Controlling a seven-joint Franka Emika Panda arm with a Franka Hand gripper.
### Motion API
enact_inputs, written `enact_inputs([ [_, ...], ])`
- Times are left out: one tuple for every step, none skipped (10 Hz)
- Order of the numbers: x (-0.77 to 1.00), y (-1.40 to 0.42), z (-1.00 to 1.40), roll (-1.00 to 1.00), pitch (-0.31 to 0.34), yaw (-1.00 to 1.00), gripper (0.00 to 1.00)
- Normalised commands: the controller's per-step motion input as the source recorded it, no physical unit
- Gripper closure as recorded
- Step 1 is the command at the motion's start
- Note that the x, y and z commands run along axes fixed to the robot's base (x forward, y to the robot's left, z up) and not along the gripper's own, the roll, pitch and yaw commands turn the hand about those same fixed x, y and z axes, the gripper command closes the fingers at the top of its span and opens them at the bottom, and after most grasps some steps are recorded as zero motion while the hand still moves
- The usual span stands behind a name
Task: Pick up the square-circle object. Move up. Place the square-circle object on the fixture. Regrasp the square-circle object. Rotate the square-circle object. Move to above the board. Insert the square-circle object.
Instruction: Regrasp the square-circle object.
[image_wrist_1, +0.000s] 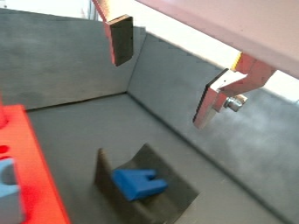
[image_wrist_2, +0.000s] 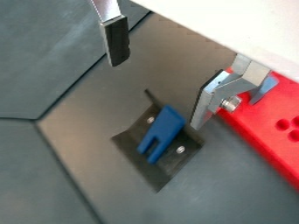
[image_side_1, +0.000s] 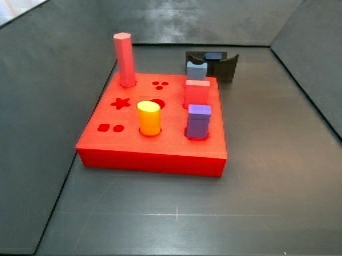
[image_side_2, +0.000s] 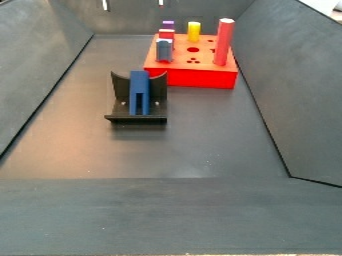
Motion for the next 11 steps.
enact_inputs([
  [0.03, -0.02, -0.01, 1.00, -0.006, 0.05, 0.00],
  [0.04, -0.03, -0.01, 1.00, 0.006, 0.05, 0.00],
  [0.06, -0.03, -0.01, 1.00, 0.021, 0.06, 0.00],
  [0.07, -0.03, -0.01, 1.00, 0.042, 0.06, 0.00],
  [0.08, -0.03, -0.01, 1.00, 0.080, 0.08, 0.00],
  [0.09, -0.04, -0.02, 0.80, 0.093, 0.09, 0.00],
  [0.09, -0.04, -0.01, 0.68, 0.094, 0.09, 0.00],
  [0.09, -0.04, -0.02, 0.36, 0.093, 0.11, 0.00],
  [0.08, -0.03, -0.01, 0.26, 0.090, 0.12, 0.00],
  [0.03, 0.08, -1.00, 0.20, 0.083, 0.10, 0.00],
  [0.03, 0.08, -1.00, 0.18, 0.064, 0.10, 0.00],
])
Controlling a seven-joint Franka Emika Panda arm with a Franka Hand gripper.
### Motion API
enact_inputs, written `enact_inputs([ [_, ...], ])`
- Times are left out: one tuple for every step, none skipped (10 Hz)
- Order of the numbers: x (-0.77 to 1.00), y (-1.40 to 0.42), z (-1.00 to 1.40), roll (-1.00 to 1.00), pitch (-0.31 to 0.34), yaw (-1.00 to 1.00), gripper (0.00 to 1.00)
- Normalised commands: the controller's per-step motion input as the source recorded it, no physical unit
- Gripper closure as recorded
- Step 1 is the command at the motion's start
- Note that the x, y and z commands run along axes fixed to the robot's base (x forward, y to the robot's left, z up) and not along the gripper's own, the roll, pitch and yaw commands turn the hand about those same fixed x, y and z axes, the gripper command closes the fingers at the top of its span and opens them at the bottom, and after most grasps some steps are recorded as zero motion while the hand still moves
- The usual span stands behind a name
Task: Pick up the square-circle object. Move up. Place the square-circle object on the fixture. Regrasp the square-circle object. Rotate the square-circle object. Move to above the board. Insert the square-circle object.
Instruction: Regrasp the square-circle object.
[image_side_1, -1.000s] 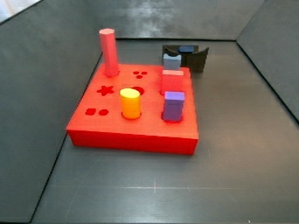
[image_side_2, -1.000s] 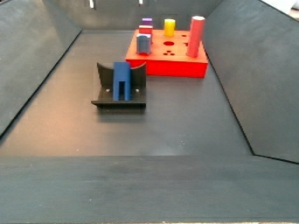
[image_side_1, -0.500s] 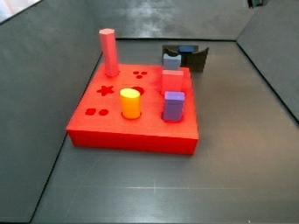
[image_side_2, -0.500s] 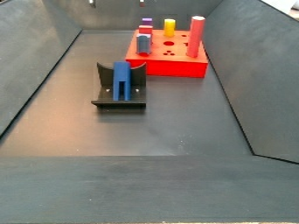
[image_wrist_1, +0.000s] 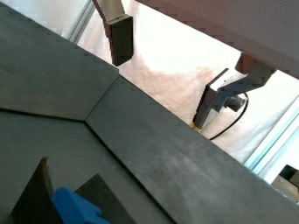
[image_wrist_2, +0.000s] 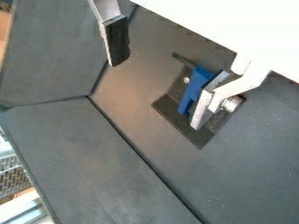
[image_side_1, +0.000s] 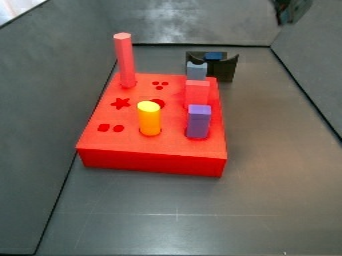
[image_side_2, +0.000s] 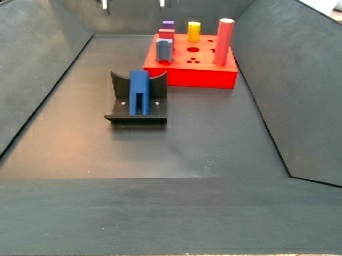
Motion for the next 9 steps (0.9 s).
enact_inputs([
  [0.04, 0.07, -1.00, 0.15, 0.020, 0.12, 0.00],
  [0.05, 0.06, -1.00, 0.12, 0.007, 0.12, 0.00],
  [0.06, 0.06, -1.00, 0.08, -0.035, 0.11, 0.00],
  [0.07, 0.06, -1.00, 0.07, -0.051, 0.10, 0.00],
  [0.08, 0.05, -1.00, 0.07, -0.067, 0.09, 0.00],
  [0.09, 0.05, -1.00, 0.07, -0.083, 0.06, 0.00],
  [0.10, 0.04, -1.00, 0.07, -0.090, 0.04, 0.00],
  [0.10, 0.04, -1.00, 0.08, -0.087, 0.03, 0.00],
  [0.11, 0.03, -0.93, 0.08, -0.081, 0.01, 0.00],
])
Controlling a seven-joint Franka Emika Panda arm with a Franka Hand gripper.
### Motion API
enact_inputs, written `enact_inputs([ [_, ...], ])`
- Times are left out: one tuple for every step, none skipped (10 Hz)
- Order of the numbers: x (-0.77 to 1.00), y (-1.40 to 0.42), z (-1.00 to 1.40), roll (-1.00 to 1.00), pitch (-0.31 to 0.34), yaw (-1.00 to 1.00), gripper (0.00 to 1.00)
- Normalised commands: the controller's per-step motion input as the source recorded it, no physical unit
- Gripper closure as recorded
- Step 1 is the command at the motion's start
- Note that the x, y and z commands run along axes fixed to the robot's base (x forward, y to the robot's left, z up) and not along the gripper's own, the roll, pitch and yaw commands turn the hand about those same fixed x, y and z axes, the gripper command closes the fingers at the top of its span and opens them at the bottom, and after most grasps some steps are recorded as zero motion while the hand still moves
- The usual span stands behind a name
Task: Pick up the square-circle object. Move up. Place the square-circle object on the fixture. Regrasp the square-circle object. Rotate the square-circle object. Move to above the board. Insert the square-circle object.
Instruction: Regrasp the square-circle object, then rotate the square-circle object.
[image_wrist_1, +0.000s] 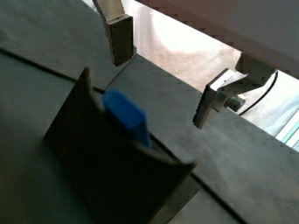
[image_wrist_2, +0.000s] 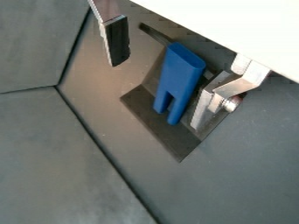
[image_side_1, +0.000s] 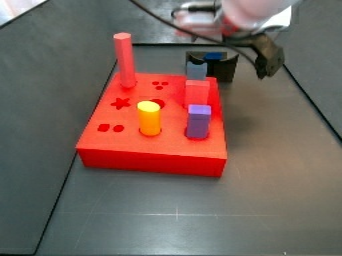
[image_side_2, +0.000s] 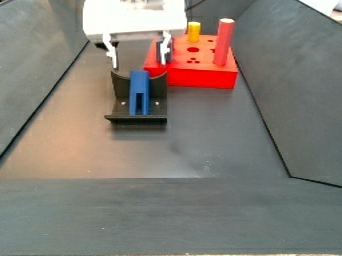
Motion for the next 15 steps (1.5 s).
enact_inputs([
  [0.10, 0.02, -0.78, 0.08, -0.070, 0.00, 0.00],
  [0.08, 0.02, -0.64, 0.07, -0.060, -0.01, 0.00],
  [0.07, 0.01, -0.49, 0.07, -0.054, -0.01, 0.00],
  [0.07, 0.01, -0.30, 0.07, -0.047, -0.01, 0.00],
  [0.03, 0.00, -0.20, 0.06, -0.022, -0.01, 0.00],
  [0.01, 0.00, -0.18, 0.05, -0.026, -0.01, 0.00],
  [0.01, 0.00, -0.18, 0.05, -0.026, -0.01, 0.00],
  [0.01, 0.00, -0.18, 0.05, -0.026, -0.01, 0.00],
  [0.01, 0.00, -0.18, 0.05, -0.026, -0.01, 0.00],
  [0.00, 0.00, -0.50, 0.00, 0.000, 0.00, 1.00],
  [-0.80, 0.11, 1.00, 0.00, 0.000, 0.00, 1.00],
  [-0.80, 0.11, 1.00, 0.00, -0.003, 0.00, 1.00],
  [-0.79, 0.10, 1.00, -0.06, -0.045, 0.02, 1.00],
  [-0.79, 0.10, 1.00, -0.07, -0.051, 0.02, 1.00],
  [-0.79, 0.09, 1.00, -0.07, -0.056, 0.02, 1.00],
])
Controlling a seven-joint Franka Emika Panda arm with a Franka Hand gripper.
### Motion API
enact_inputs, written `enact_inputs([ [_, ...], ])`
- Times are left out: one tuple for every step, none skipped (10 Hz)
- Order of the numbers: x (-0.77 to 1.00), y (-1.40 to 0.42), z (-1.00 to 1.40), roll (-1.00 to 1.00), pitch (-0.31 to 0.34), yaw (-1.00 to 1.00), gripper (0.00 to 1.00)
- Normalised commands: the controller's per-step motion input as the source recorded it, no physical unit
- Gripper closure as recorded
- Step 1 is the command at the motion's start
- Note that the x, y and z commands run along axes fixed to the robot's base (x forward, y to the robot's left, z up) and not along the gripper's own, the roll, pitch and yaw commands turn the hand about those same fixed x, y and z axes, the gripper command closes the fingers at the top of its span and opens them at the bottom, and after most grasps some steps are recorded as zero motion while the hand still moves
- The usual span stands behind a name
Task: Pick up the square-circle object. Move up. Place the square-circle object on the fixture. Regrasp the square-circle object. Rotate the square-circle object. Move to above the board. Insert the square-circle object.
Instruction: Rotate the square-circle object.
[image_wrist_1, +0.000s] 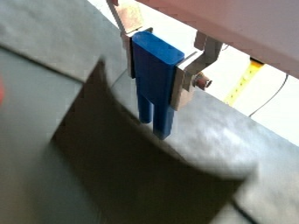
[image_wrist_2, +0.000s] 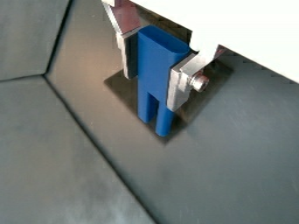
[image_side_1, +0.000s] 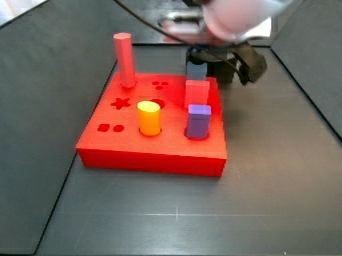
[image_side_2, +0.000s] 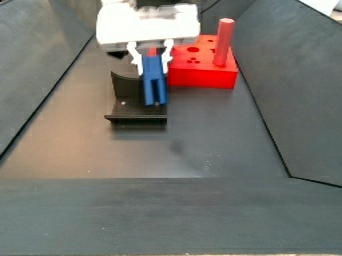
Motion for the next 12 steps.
enact_inputs([
  [-0.80, 0.09, 1.00, -0.08, -0.065, 0.02, 1.00],
  [-0.80, 0.08, 1.00, -0.08, -0.068, 0.01, 1.00],
  [-0.80, 0.08, 1.00, -0.08, -0.071, 0.00, 1.00],
  [-0.79, 0.08, 1.00, -0.09, -0.070, -0.01, 1.00],
  [-0.78, 0.07, 1.00, -0.10, -0.061, -0.03, 1.00],
  [-0.78, 0.06, 1.00, -0.10, -0.056, -0.04, 1.00],
  [-0.75, 0.06, 1.00, -0.10, -0.043, -0.06, 1.00],
  [-0.73, 0.05, 1.00, -0.10, -0.031, -0.07, 1.00],
  [-0.61, 0.03, 0.91, -0.10, -0.012, -0.07, 1.00],
  [-0.50, 0.02, 0.80, -0.10, -0.002, -0.07, 1.00],
  [-0.23, 0.01, 0.52, -0.09, 0.025, -0.06, 1.00],
  [-0.13, 0.00, 0.41, -0.08, 0.040, -0.05, 1.00],
])
